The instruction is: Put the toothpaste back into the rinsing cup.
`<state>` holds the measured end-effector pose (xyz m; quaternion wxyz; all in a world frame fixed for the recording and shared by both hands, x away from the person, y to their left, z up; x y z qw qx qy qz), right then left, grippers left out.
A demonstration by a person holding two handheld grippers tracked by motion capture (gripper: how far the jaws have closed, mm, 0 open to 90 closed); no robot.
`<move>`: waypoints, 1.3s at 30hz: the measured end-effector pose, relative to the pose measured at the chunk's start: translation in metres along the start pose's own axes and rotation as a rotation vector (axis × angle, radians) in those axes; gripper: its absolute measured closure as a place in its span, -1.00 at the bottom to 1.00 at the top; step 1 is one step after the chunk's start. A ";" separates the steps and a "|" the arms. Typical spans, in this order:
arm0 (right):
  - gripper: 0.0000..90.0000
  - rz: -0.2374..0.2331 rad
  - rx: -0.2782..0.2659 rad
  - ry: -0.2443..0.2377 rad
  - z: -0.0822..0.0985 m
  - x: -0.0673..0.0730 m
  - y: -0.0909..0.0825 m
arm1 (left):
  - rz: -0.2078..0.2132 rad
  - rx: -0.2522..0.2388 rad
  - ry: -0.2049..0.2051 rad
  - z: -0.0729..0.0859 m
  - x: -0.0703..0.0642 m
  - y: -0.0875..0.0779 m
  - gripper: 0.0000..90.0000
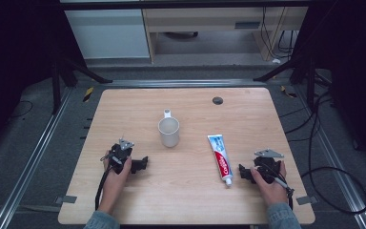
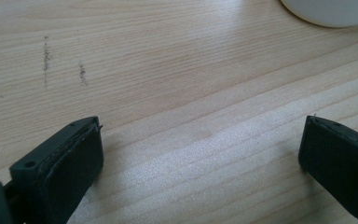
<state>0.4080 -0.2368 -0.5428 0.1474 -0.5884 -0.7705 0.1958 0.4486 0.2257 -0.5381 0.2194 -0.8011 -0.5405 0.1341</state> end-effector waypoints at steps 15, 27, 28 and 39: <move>-0.72 0.017 -0.011 0.028 -0.008 -0.005 0.003 | -0.009 0.001 -0.004 0.000 0.000 -0.001 -1.00; -0.53 -0.053 0.029 -0.075 -0.052 0.034 -0.007 | -0.012 -0.001 -0.007 0.000 0.000 -0.001 -1.00; -0.51 -0.081 0.051 -0.086 -0.062 0.044 -0.005 | -0.014 -0.001 -0.010 0.000 0.000 0.000 -1.00; -0.58 -0.127 0.151 -0.145 -0.093 0.077 0.006 | -0.020 -0.001 -0.013 -0.002 0.000 0.004 -1.00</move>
Point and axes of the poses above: each handheld gripper's, and its own axes: y roughly forward along the jaws, z roughly out of its underside, x roughly to its left, the point moved 4 cm from there along y, roughly forward along the jaws, and after that the axes turned 15 degrees about -x, right-handed, at the moved point
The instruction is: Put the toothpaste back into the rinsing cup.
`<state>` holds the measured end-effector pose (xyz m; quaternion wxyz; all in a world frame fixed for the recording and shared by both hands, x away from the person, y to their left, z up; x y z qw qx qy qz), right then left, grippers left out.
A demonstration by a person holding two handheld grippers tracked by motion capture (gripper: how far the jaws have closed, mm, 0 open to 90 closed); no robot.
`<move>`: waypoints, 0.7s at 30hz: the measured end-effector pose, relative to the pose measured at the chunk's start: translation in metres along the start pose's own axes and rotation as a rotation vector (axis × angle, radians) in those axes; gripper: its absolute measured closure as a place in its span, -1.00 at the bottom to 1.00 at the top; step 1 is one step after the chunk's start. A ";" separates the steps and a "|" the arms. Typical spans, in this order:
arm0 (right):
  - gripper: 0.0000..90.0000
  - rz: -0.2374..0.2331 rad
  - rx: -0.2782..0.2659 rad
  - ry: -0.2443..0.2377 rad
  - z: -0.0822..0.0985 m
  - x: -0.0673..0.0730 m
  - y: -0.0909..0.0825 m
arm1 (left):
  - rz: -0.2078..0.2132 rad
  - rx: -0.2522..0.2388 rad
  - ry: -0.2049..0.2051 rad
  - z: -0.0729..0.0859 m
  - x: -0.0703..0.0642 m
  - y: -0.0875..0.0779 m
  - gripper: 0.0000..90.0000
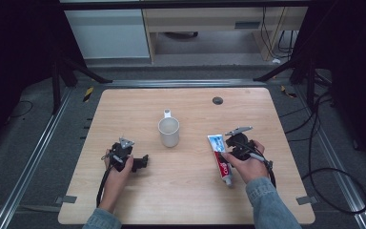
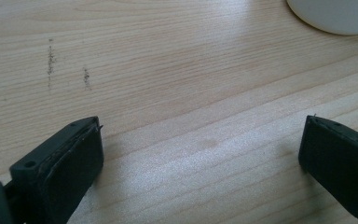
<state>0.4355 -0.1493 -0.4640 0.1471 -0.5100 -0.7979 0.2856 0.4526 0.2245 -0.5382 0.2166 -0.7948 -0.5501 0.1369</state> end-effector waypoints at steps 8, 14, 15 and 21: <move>-0.45 0.008 0.065 0.008 -0.010 0.001 0.010 | -0.002 -0.001 -0.002 0.001 -0.001 -0.002 -1.00; -0.34 0.009 0.142 0.018 -0.015 0.004 0.029 | -0.001 0.000 -0.001 0.002 -0.001 -0.003 -1.00; -0.33 0.009 0.154 0.024 -0.014 0.004 0.033 | 0.000 -0.001 0.000 0.002 -0.001 -0.003 -1.00; -0.31 0.000 0.187 0.058 -0.012 0.008 0.051 | 0.002 0.000 0.001 0.002 -0.001 -0.004 -1.00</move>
Point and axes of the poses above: each handheld gripper's, and its own axes: y roughly forward along the jaws, z roughly out of its underside, x roughly to its left, the point moved 4 cm from there along y, roughly forward along the jaws, and after that the axes turned 15 degrees about -x, right-handed, at the moved point
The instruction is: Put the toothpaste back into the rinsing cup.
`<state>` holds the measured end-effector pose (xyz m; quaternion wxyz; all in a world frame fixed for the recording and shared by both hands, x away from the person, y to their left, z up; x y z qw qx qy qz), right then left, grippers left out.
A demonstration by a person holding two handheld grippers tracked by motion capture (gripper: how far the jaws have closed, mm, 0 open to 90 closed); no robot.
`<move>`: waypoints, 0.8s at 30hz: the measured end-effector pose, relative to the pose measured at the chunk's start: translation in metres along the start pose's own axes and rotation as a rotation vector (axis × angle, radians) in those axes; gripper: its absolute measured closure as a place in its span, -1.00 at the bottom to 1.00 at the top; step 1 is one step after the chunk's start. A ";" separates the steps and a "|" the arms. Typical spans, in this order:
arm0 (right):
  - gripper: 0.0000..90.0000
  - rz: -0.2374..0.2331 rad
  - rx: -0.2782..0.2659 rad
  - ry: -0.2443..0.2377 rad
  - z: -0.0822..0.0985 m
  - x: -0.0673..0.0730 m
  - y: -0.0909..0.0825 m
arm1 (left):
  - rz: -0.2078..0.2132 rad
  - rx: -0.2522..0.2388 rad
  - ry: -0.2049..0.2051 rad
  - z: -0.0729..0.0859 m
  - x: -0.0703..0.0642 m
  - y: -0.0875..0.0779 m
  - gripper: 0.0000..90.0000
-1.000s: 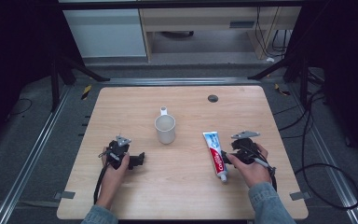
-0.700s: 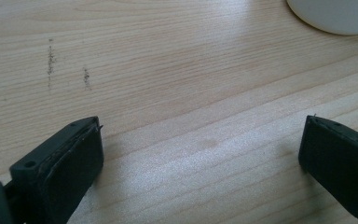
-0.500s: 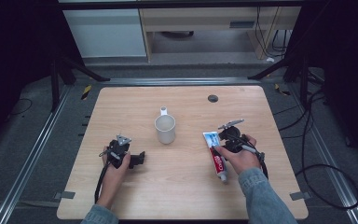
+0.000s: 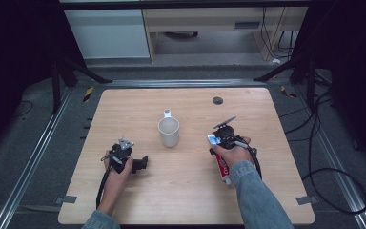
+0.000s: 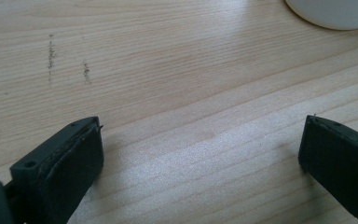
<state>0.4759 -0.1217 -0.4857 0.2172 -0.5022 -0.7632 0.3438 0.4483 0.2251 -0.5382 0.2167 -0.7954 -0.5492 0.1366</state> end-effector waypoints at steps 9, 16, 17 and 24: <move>-0.22 -0.009 0.097 0.043 -0.007 0.000 0.020 | 0.001 -0.001 0.000 0.000 0.000 0.001 -1.00; -0.16 0.005 0.124 0.050 -0.009 -0.001 0.023 | -0.001 0.000 0.000 0.000 0.000 0.001 -1.00; -0.16 0.005 0.124 0.050 -0.009 -0.001 0.023 | -0.001 0.000 0.000 0.000 0.000 0.001 -1.00; -0.12 0.029 0.156 0.018 -0.007 0.000 0.028 | 0.001 0.000 0.001 0.000 0.000 0.000 -1.00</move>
Point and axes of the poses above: each handheld gripper's, and its own axes: y roughly forward along the jaws, z roughly out of its underside, x roughly to its left, the point moved 4 cm from there along y, roughly forward along the jaws, and after that the axes turned 15 degrees about -x, right-handed, at the moved point
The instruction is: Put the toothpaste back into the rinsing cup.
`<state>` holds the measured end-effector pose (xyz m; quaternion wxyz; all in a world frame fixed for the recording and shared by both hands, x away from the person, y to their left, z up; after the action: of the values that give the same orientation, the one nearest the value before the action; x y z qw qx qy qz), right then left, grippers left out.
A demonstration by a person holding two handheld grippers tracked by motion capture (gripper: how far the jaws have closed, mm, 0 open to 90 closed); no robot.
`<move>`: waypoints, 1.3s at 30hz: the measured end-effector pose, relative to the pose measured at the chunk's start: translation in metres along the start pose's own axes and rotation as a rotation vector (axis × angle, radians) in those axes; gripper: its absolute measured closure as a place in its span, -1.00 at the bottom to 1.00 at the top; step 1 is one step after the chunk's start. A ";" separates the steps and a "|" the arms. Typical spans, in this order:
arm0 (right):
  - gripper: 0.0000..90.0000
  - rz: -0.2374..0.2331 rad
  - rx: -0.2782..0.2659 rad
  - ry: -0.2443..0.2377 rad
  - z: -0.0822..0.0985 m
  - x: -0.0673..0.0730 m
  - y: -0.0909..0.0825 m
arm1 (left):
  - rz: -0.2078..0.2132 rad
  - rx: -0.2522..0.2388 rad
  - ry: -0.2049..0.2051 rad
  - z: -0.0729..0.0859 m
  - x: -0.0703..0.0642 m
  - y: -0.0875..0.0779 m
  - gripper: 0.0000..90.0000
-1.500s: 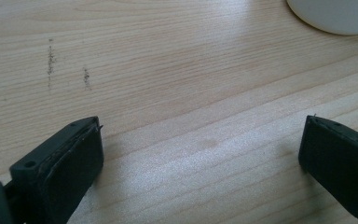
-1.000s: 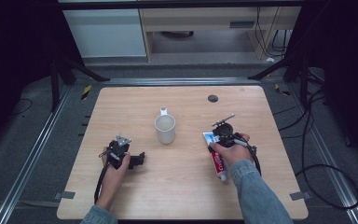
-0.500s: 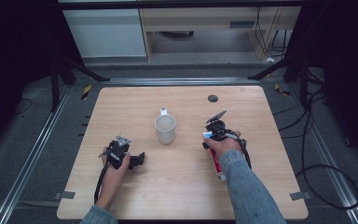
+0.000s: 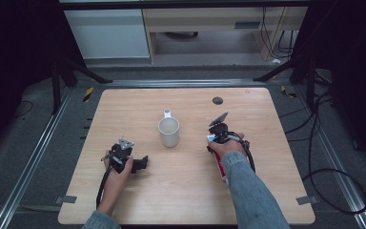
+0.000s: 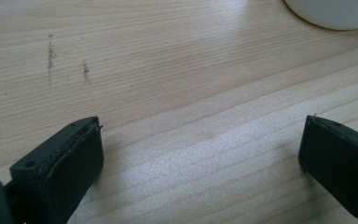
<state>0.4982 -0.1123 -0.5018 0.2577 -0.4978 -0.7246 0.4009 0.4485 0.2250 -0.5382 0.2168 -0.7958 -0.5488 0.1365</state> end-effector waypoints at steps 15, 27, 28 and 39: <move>-0.09 0.007 0.009 -0.008 0.003 -0.001 0.003 | -0.001 -0.001 0.000 0.000 0.000 0.000 -1.00; 0.07 -0.016 0.022 -0.026 0.004 0.003 0.006 | 0.000 0.000 0.001 0.000 0.000 0.001 -1.00; 0.09 -0.014 0.021 -0.031 0.004 0.003 0.006 | 0.000 0.000 0.001 0.000 0.000 0.001 -1.00; 0.51 -0.066 -0.032 -0.057 0.003 0.000 -0.001 | 0.003 0.001 0.004 -0.001 0.000 0.001 -1.00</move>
<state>0.4953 -0.1130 -0.5028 0.2421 -0.4661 -0.7539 0.3948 0.4497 0.2245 -0.5382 0.2179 -0.7968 -0.5471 0.1355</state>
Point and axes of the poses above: each handheld gripper's, and its own axes: y roughly forward along the jaws, z roughly out of its underside, x roughly to its left, the point moved 4 cm from there along y, roughly forward along the jaws, and after that the axes turned 15 degrees about -x, right-handed, at the moved point
